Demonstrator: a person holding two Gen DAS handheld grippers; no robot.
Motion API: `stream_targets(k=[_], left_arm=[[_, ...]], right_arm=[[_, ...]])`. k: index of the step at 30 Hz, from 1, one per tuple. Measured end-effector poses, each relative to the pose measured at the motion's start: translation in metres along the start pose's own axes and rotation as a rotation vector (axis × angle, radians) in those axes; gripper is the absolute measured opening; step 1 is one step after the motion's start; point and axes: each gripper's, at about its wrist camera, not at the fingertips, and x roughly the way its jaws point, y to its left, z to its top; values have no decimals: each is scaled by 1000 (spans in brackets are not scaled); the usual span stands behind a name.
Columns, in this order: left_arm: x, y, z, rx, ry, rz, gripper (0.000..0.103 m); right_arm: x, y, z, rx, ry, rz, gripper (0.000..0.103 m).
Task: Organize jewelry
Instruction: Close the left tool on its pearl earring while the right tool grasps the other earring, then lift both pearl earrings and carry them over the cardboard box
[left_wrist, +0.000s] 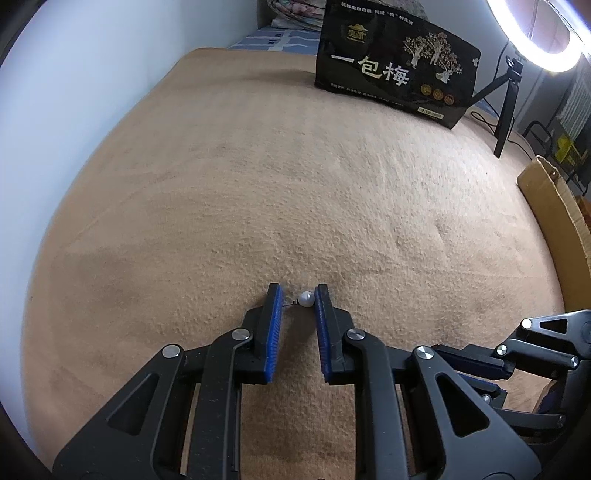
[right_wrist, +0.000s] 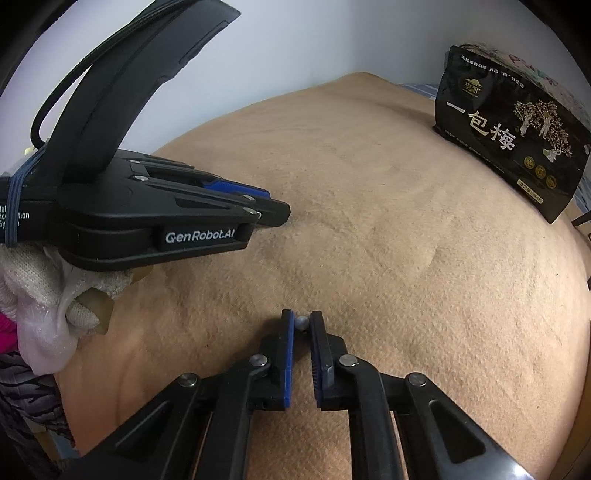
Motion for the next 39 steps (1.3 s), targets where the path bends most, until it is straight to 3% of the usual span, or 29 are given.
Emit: stream_targets(k=[10, 19, 26, 39], left_arm=[[-33, 20, 5, -97, -65, -25, 16], [-60, 10, 9, -91, -115, -47, 16], [-77, -21, 16, -48, -158, -78, 16], [-99, -99, 33, 22, -206, -188, 16]], right_arm=[[-20, -7, 3, 32, -45, 4, 6], [-53, -13, 0, 53, -98, -6, 6], [-100, -23, -16, 91, -154, -38, 6], [-173, -92, -42, 228, -264, -143, 6]])
